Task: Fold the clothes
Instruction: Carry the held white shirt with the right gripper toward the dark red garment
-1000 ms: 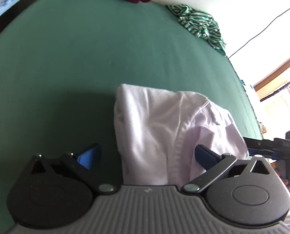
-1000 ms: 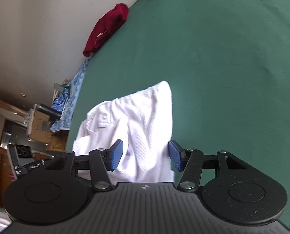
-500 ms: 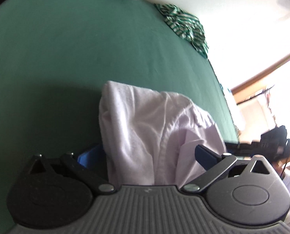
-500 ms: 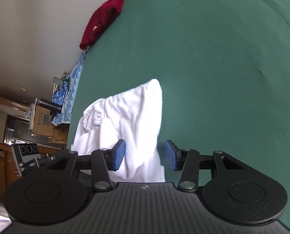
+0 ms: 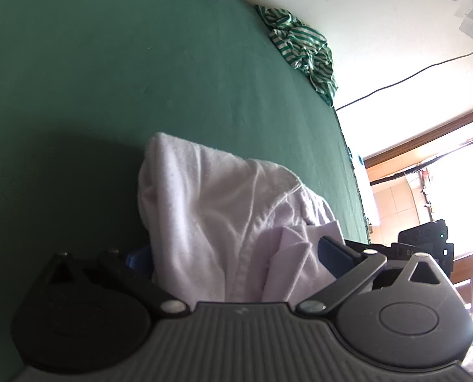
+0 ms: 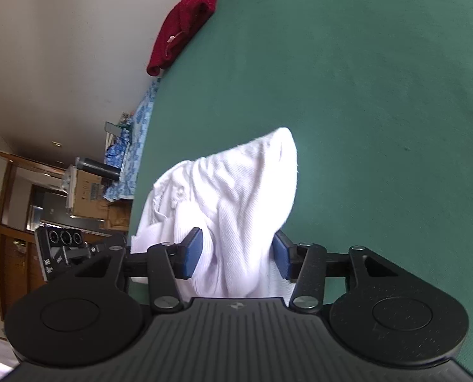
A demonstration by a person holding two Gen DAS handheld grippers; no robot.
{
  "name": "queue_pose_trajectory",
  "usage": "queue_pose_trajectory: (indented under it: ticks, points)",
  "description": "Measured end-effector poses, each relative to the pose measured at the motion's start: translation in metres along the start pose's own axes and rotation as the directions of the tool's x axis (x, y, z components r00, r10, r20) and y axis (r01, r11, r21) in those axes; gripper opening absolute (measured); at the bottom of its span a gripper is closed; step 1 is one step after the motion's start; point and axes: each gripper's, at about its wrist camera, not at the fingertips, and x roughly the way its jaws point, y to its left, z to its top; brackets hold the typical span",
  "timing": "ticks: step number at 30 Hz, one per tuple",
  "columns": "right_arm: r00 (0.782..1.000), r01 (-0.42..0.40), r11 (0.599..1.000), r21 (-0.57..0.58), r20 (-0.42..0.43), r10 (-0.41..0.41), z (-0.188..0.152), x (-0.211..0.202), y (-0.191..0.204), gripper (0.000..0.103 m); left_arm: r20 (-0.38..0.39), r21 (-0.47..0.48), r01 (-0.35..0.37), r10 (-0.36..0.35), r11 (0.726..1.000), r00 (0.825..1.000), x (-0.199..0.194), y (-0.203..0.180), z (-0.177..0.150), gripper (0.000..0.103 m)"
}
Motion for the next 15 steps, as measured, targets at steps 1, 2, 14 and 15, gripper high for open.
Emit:
queue_pose_trajectory:
  ticks: [1, 2, 14, 15]
  points:
    - [1.0, 0.002, 1.0, -0.001, -0.007, -0.002, 0.0, -0.002, 0.0, 0.05, -0.005, 0.002, 0.003, -0.003, 1.0, 1.0, 0.001, 0.0, 0.0, 0.102]
    - [1.0, 0.005, 1.0, -0.002, -0.014, -0.005, 0.001, -0.003, -0.001, 0.049, -0.013, -0.001, 0.008, -0.008, 1.0, 1.0, -0.001, 0.001, 0.0, 0.102]
    - [0.999, -0.043, 0.998, 0.047, -0.032, 0.044, 0.001, -0.002, -0.01, 0.047, -0.023, -0.039, 0.063, -0.064, 0.997, 0.998, 0.007, 0.006, 0.001, 0.102]
    - [0.998, -0.045, 0.998, 0.044, -0.033, 0.046, 0.001, -0.001, -0.009, 0.047, -0.027, -0.042, 0.066, -0.067, 0.997, 0.997, 0.008, 0.006, 0.002, 0.102]
